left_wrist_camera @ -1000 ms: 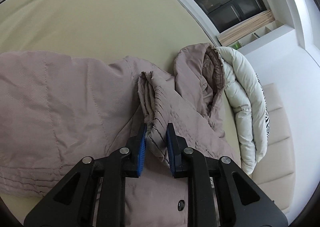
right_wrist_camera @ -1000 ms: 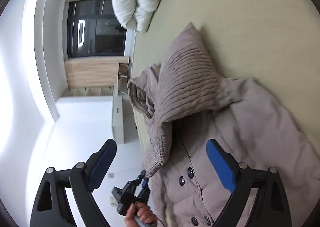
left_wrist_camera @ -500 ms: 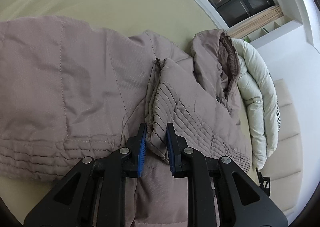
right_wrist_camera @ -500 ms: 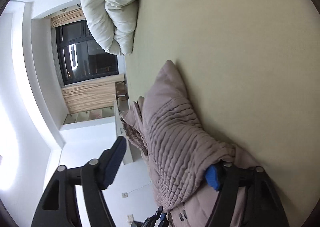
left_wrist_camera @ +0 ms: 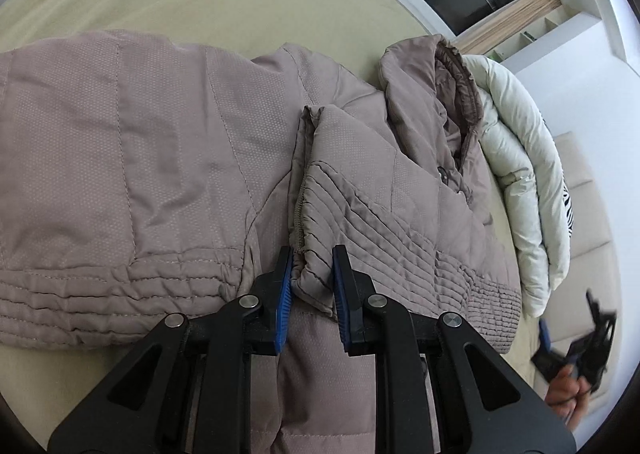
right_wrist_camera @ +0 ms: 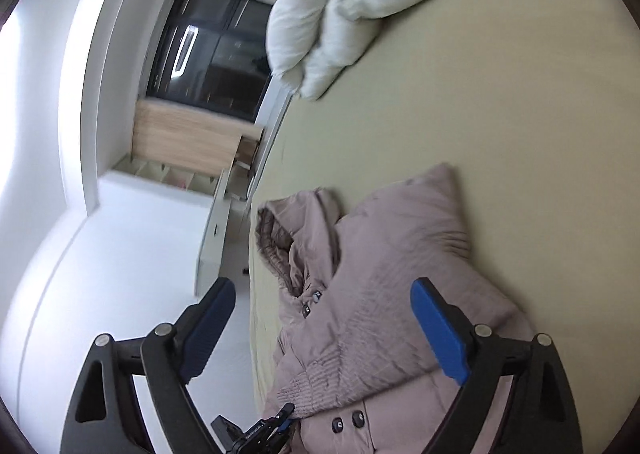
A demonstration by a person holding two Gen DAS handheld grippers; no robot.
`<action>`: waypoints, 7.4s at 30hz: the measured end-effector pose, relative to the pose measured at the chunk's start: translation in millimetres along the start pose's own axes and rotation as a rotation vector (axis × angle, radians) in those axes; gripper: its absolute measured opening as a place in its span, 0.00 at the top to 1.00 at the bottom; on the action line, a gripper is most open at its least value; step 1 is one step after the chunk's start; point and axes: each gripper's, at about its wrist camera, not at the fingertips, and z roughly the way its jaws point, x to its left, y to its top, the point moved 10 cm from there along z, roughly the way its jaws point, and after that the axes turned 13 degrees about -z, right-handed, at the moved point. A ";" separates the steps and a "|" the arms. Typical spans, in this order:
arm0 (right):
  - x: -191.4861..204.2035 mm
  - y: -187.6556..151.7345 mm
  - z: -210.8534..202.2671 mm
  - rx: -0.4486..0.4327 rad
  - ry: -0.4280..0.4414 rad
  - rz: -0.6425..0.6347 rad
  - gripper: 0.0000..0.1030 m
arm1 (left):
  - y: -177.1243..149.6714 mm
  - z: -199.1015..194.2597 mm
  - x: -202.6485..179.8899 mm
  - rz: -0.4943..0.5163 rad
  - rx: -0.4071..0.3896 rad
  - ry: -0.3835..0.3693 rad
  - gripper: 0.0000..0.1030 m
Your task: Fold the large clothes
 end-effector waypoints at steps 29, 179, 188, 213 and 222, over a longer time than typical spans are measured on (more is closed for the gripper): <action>7.6 -42.1 47.4 0.079 -0.197 -0.231 0.02 | 5.9 -107.5 69.3 -0.081 -0.094 -0.057 0.57; 60.5 -60.4 126.0 0.261 -0.350 -0.776 0.11 | 42.0 16.6 -74.3 0.255 -0.213 0.095 0.58; 61.3 -35.2 135.7 0.263 -0.313 -0.753 0.10 | 116.0 114.1 -196.7 0.365 -0.167 0.129 0.36; 93.2 37.8 329.1 0.259 -0.456 -0.819 0.15 | 127.8 131.2 -182.8 0.474 -0.239 0.189 0.96; 69.0 50.3 342.3 0.304 -0.490 -0.768 0.86 | 128.2 107.1 -177.0 0.457 -0.289 0.157 1.00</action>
